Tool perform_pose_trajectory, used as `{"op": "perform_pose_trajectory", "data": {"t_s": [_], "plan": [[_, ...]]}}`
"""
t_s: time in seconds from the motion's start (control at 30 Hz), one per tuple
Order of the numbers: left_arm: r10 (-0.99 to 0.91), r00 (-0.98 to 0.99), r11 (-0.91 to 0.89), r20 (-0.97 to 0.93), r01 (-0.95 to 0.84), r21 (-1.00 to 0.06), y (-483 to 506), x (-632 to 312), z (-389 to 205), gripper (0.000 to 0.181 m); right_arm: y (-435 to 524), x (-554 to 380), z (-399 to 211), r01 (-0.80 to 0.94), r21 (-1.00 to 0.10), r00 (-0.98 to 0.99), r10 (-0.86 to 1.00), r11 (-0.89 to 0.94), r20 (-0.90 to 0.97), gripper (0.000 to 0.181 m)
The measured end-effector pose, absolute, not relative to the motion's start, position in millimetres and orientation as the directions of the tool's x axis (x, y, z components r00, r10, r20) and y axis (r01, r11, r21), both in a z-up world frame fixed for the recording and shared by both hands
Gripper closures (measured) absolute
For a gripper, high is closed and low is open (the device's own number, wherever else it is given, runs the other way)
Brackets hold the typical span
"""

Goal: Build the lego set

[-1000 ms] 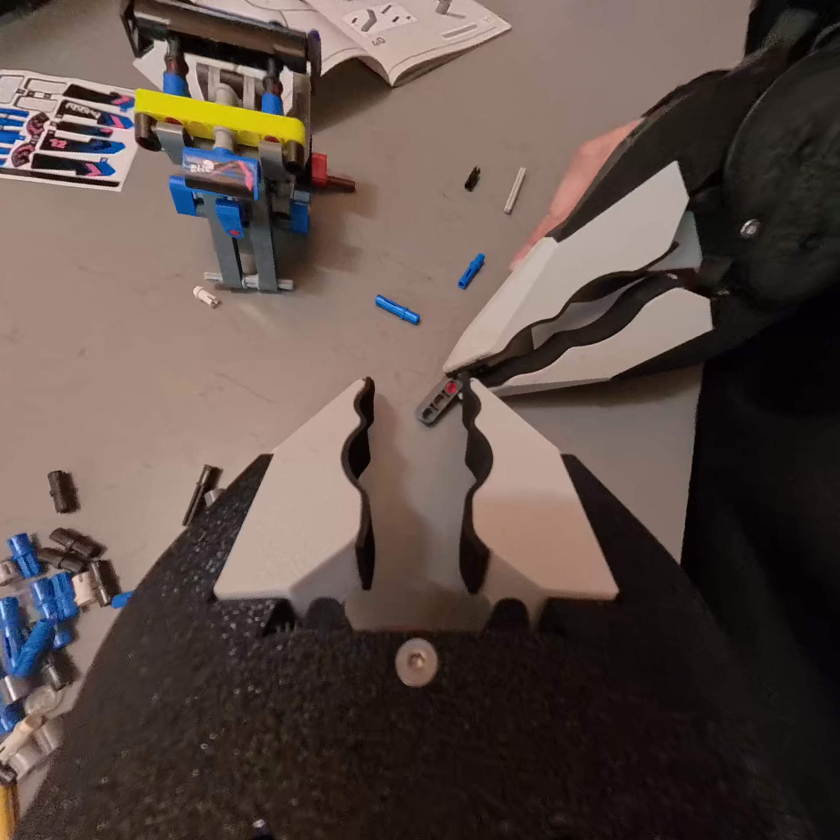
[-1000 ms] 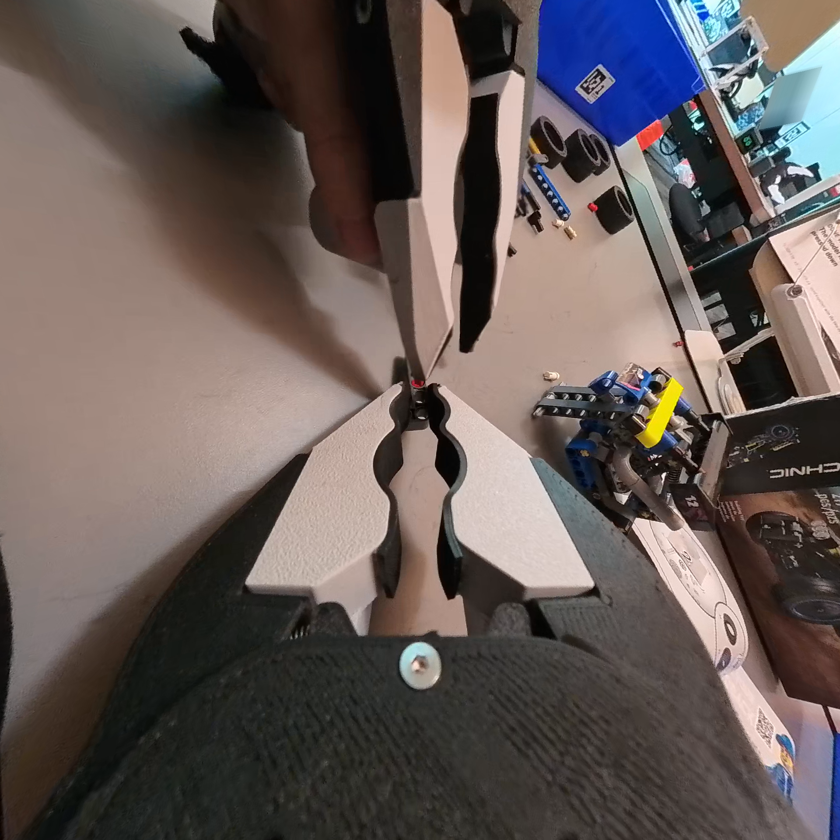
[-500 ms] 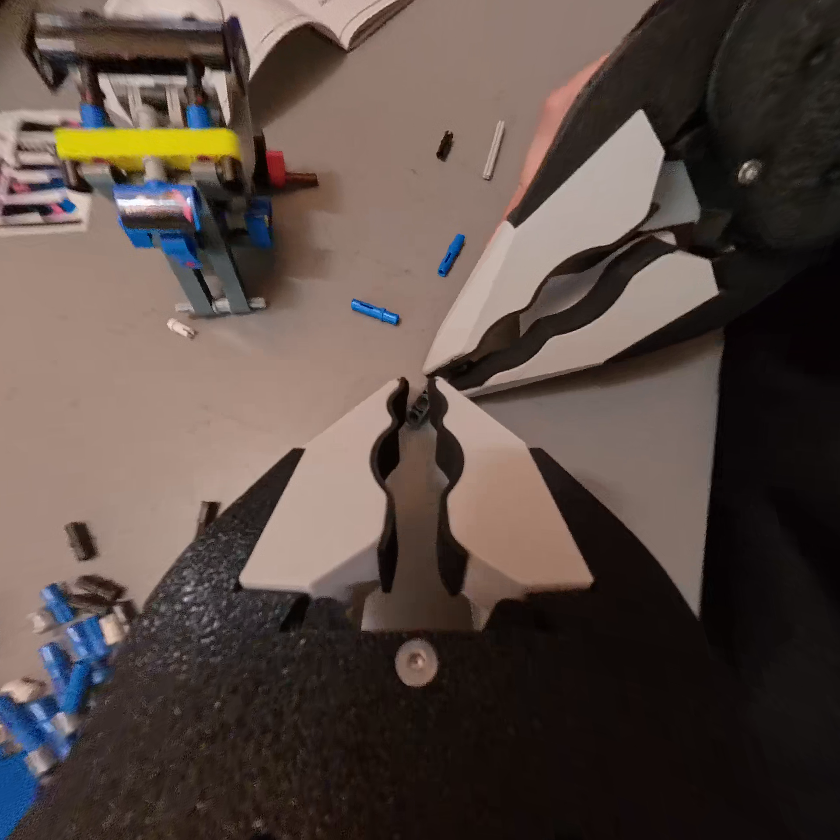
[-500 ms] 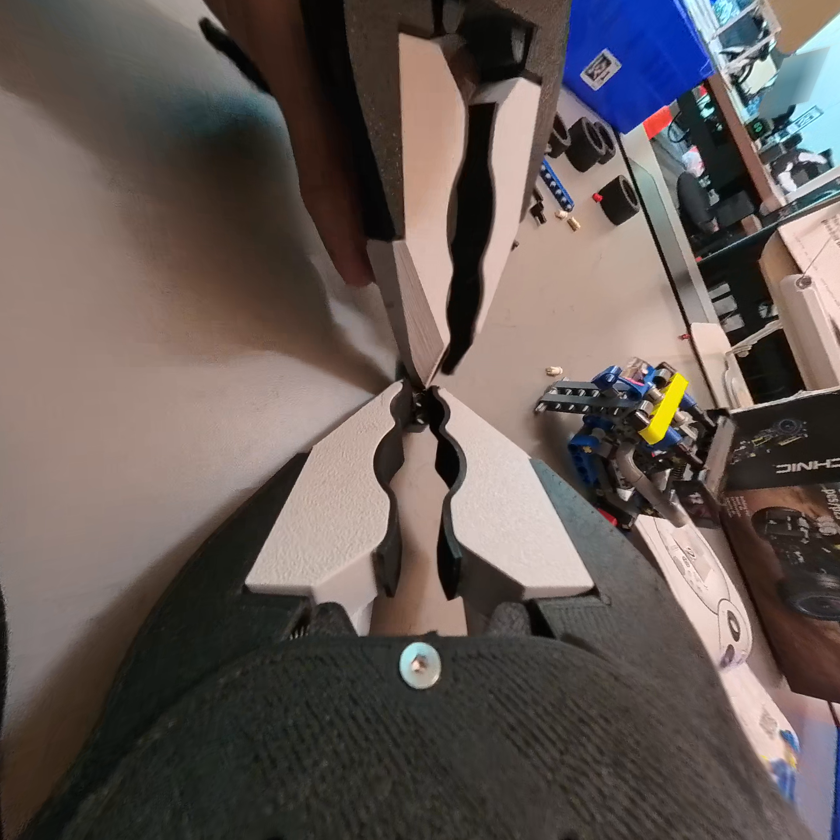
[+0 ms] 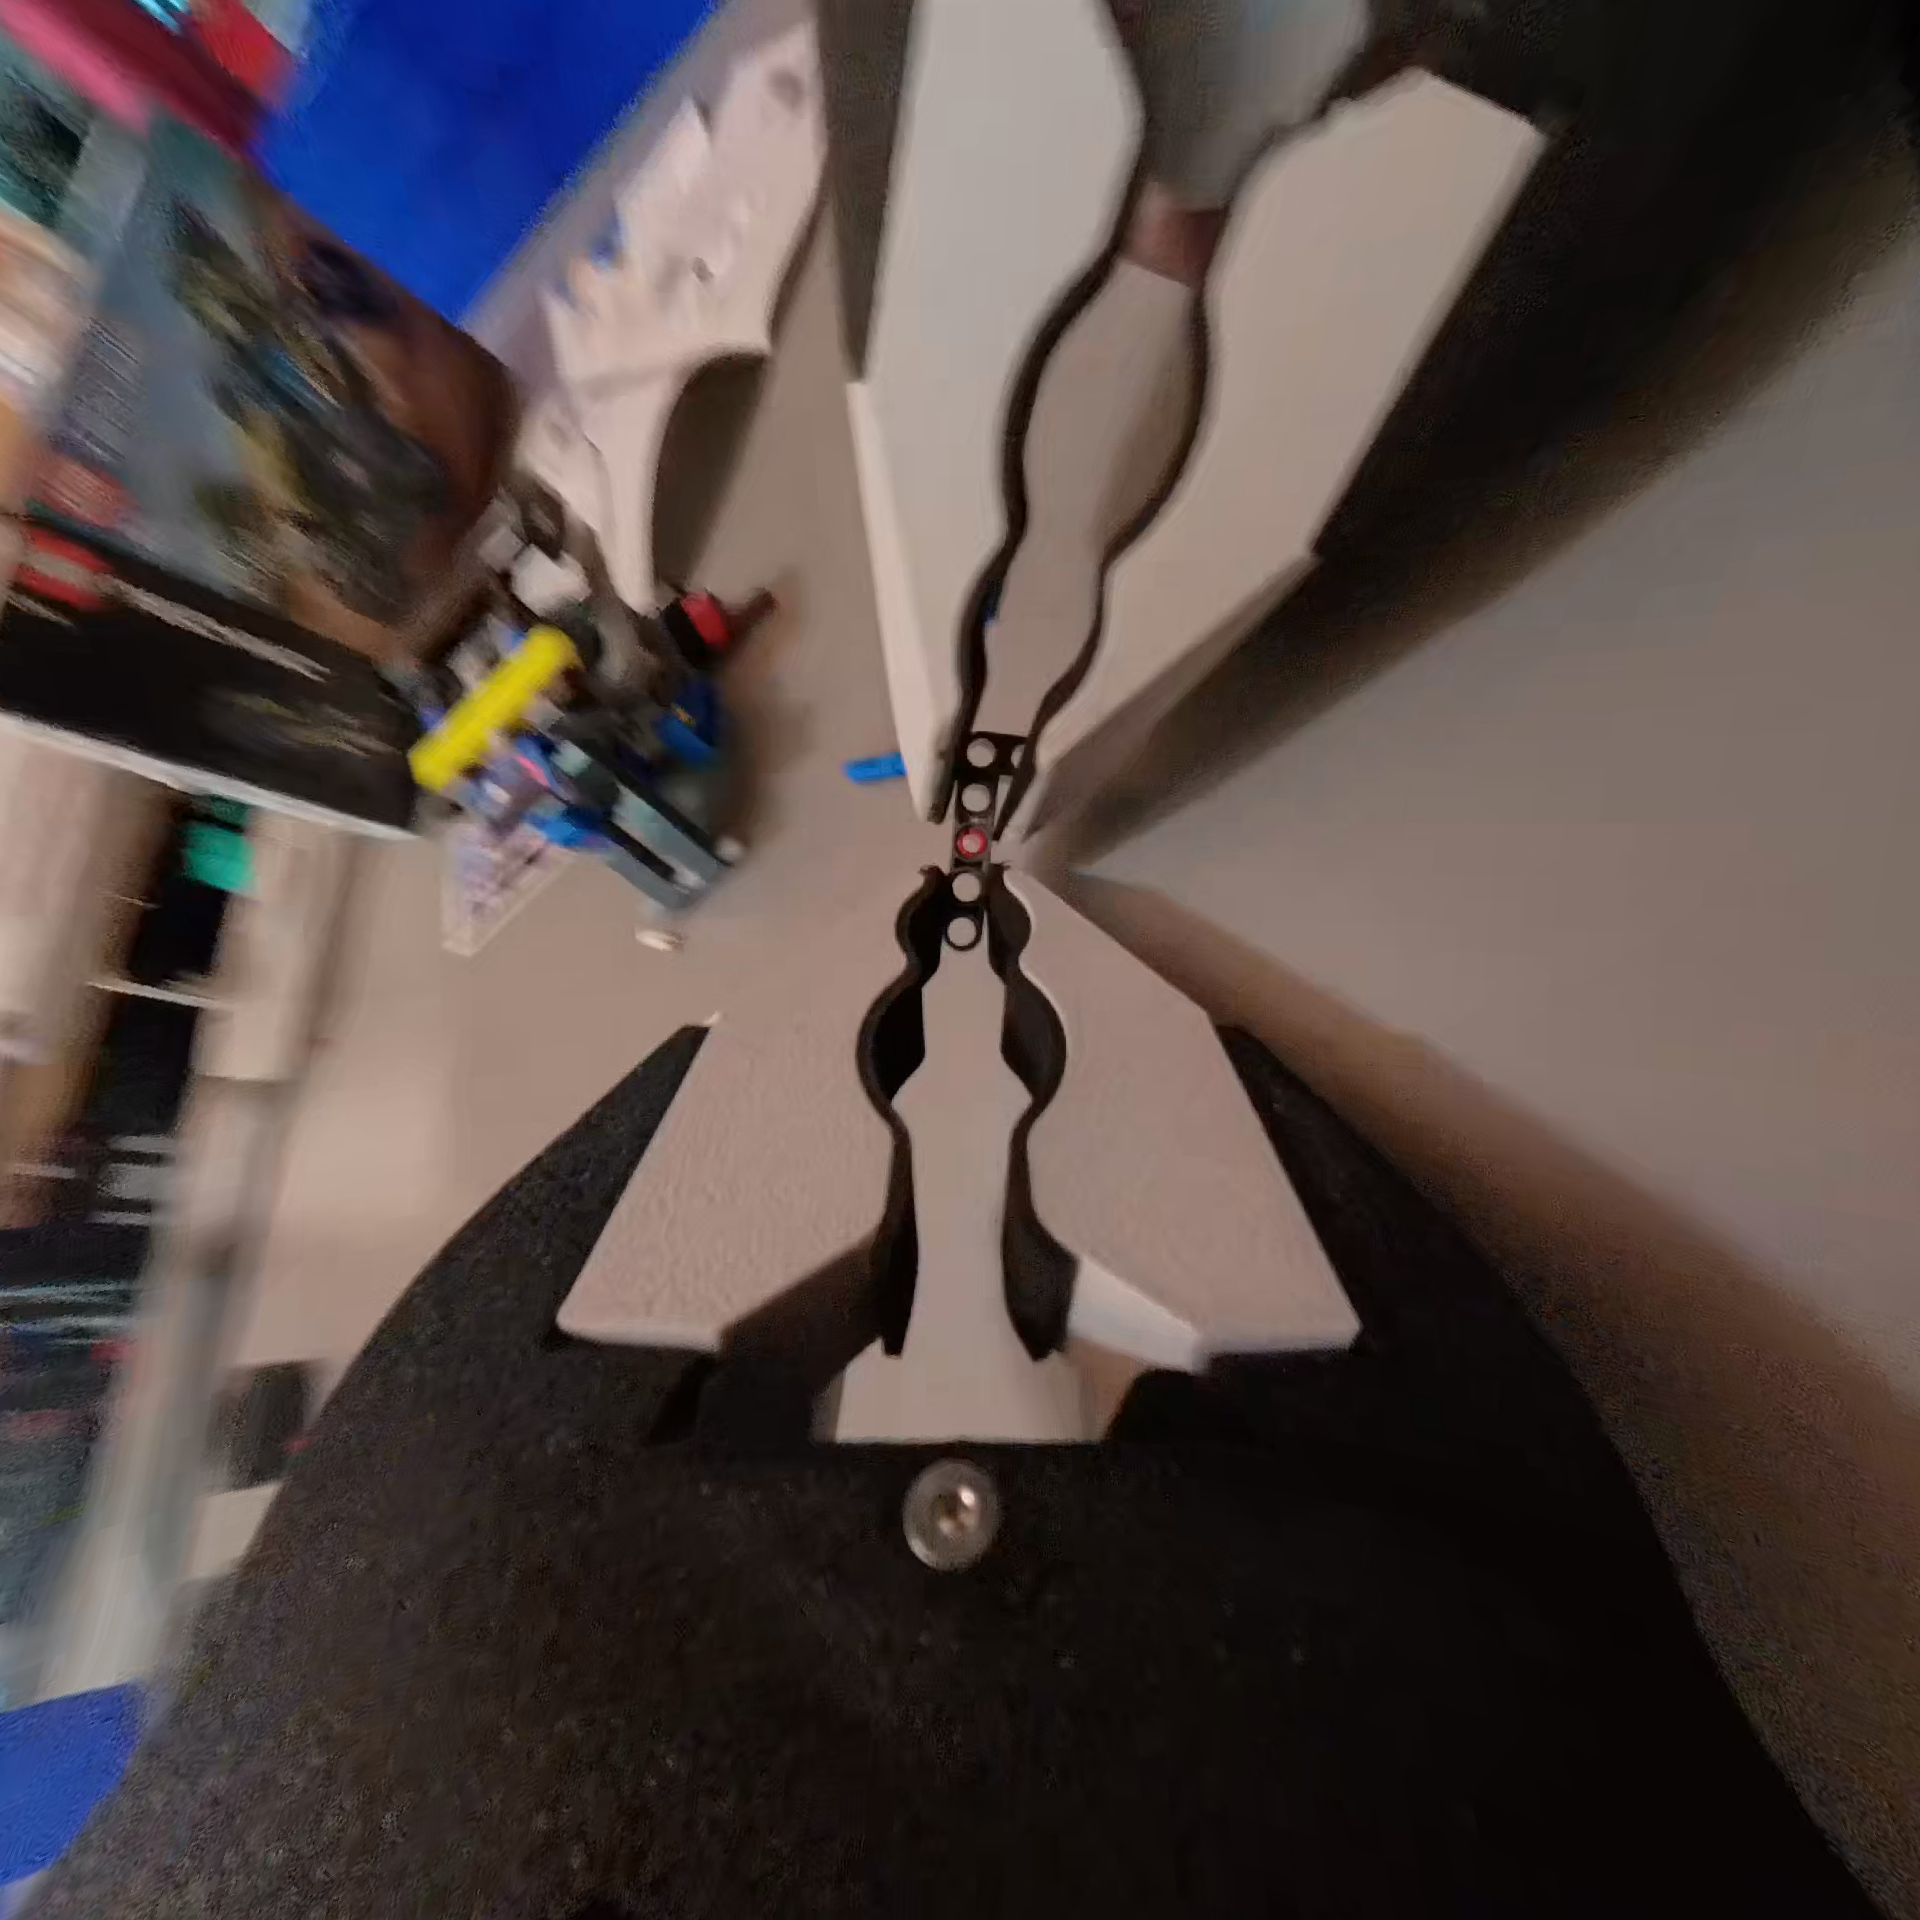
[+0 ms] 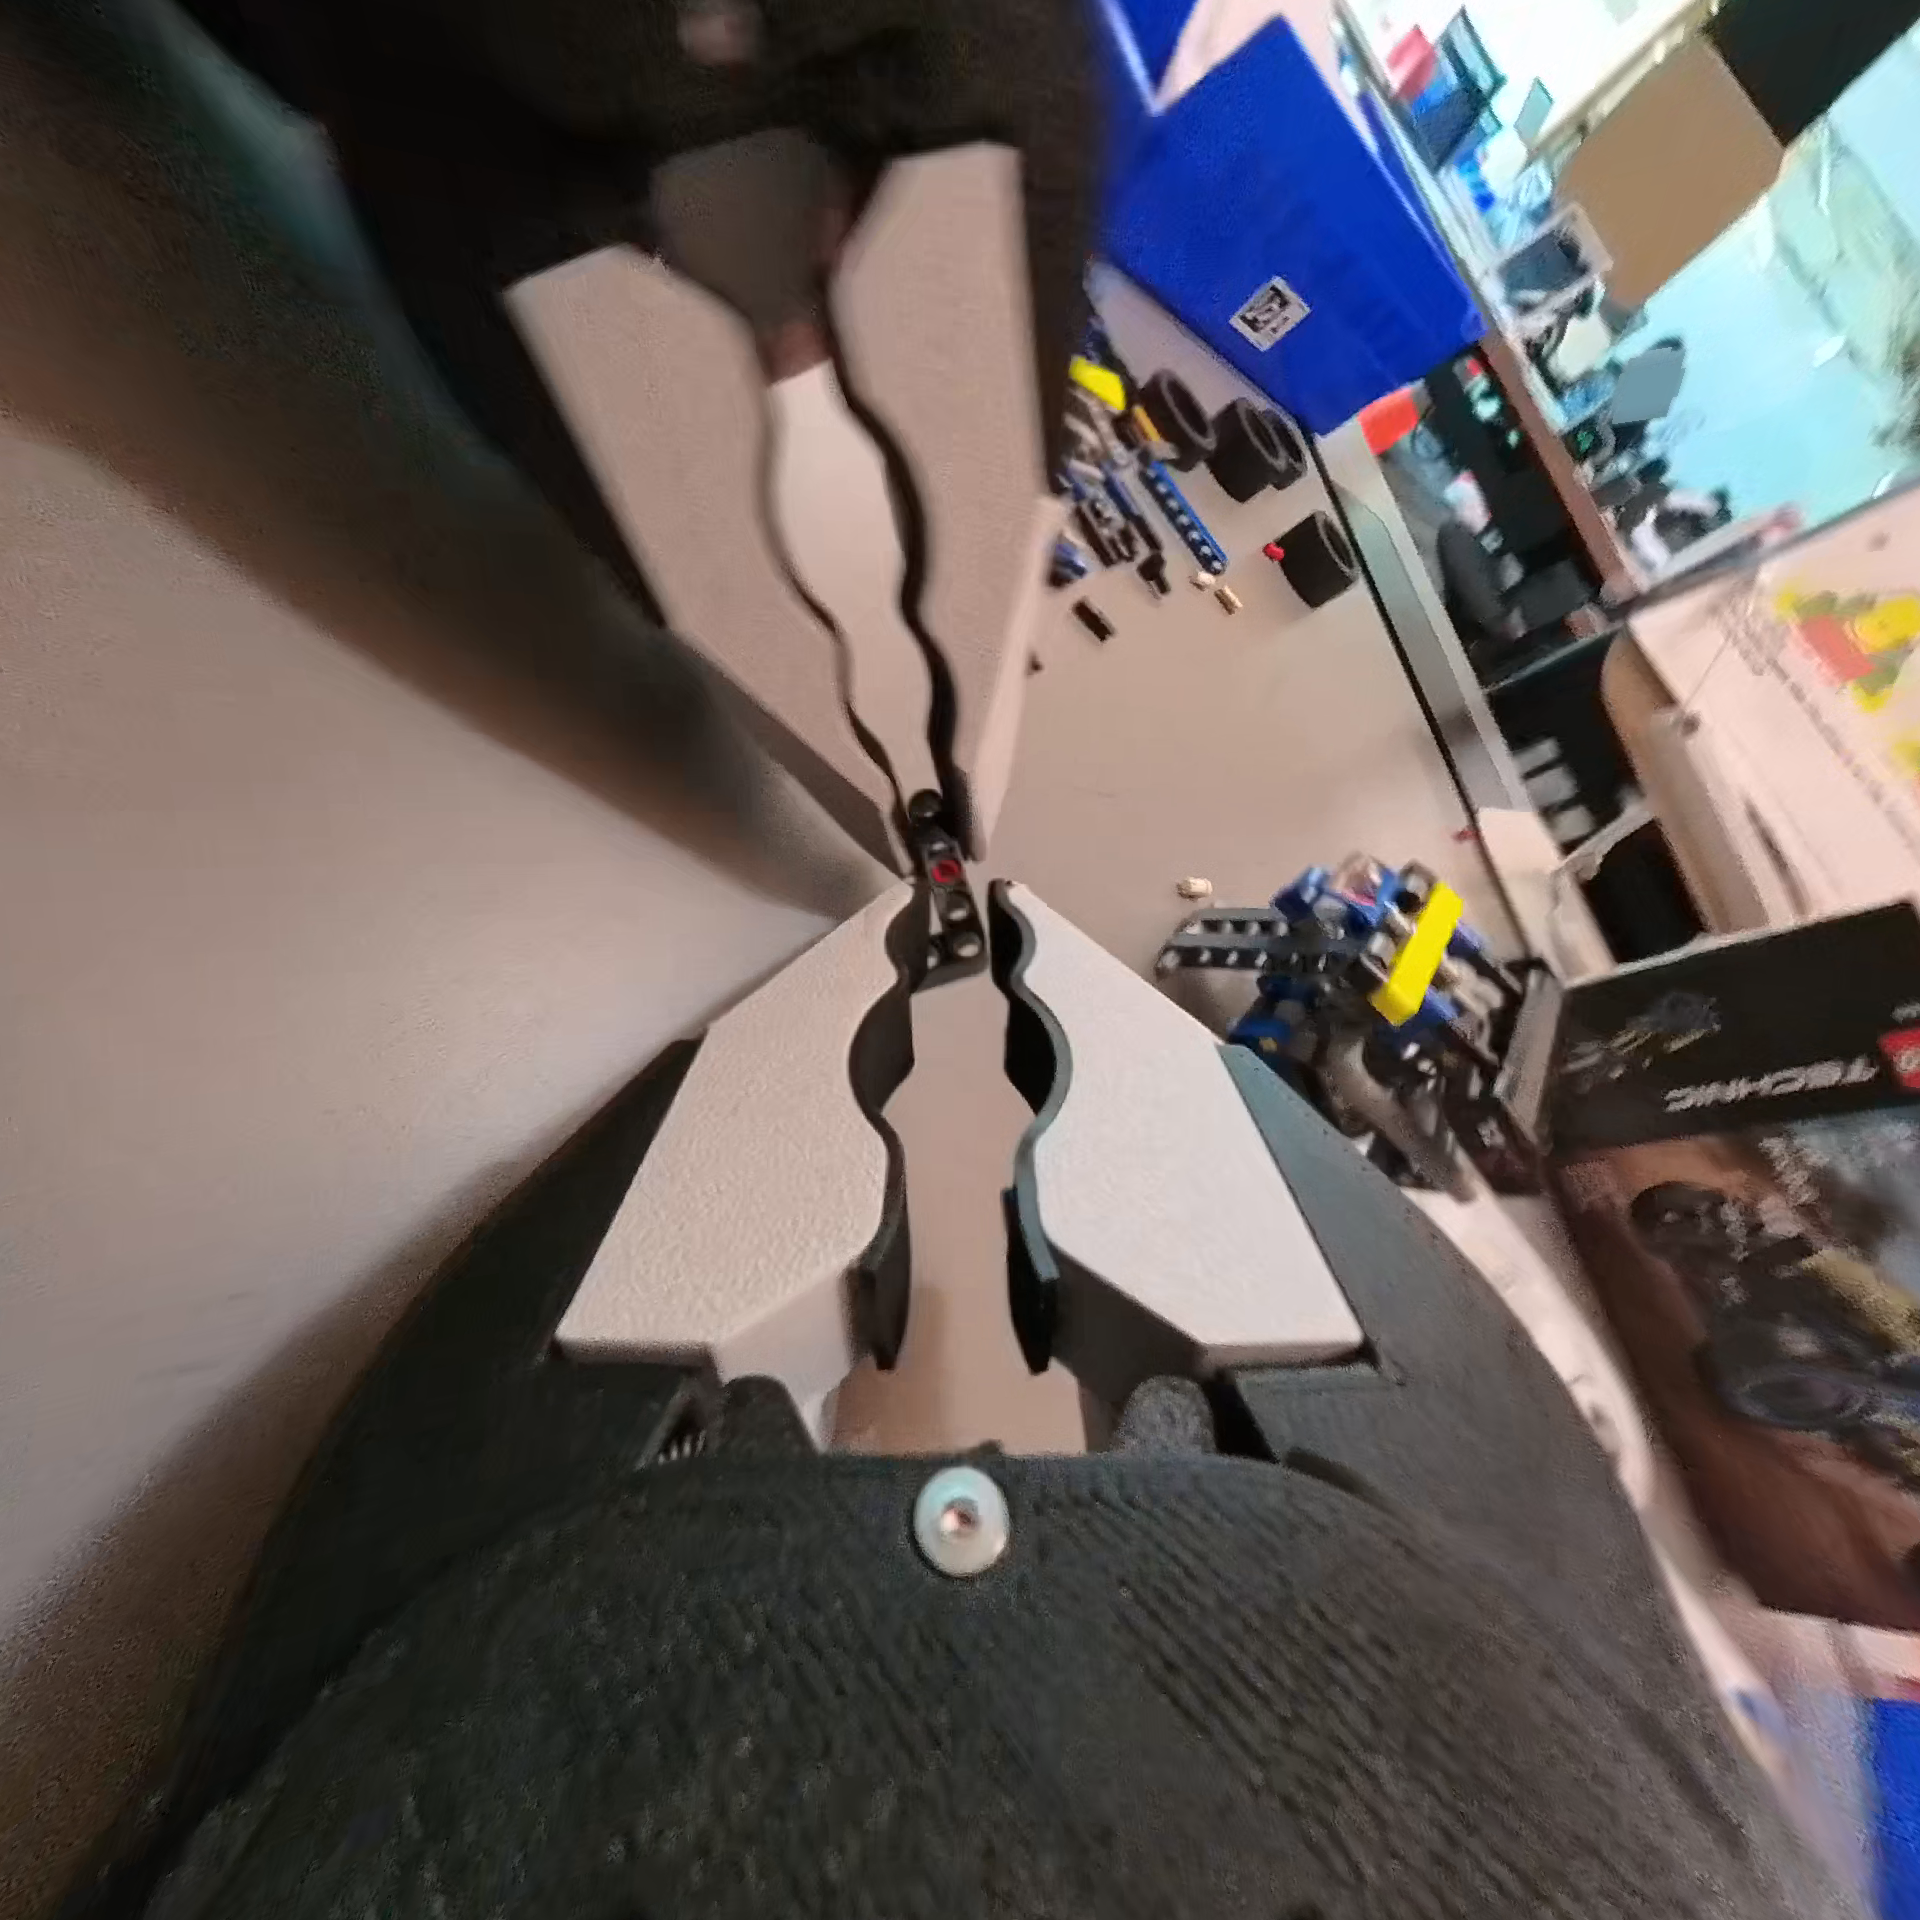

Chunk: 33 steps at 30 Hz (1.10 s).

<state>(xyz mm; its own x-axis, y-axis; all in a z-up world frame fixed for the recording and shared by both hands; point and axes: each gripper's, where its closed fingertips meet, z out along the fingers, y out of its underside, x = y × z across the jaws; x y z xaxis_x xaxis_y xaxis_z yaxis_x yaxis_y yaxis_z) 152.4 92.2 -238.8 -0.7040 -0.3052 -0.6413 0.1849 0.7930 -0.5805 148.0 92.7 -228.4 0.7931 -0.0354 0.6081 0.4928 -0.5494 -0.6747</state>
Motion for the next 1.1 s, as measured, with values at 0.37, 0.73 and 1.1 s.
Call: {"op": "perform_pose_trajectory", "data": {"t_s": [0.37, 0.73, 1.1], "plan": [[-0.016, -0.04, 0.868, -0.999, 0.495, -0.034, 78.9, 148.1, -178.3, 0.177, 75.6, 141.0, -186.8, 0.07, -0.95, 0.994, -0.061, -0.304, 0.093, 0.172], [-0.491, -0.781, 0.577, -0.386, 0.041, -0.816, 83.9, 144.8, -197.3, 0.149, 72.3, 150.4, -213.4, 0.674, -0.555, 0.633, -0.005, -0.489, 0.774, 0.174], [-0.338, -0.936, 0.577, 0.096, -0.287, -0.764, 82.6, 131.4, -228.7, 0.167, 83.2, 131.7, -235.4, 0.81, -0.351, 0.477, 0.18, -0.471, 0.86, 0.175]]}}
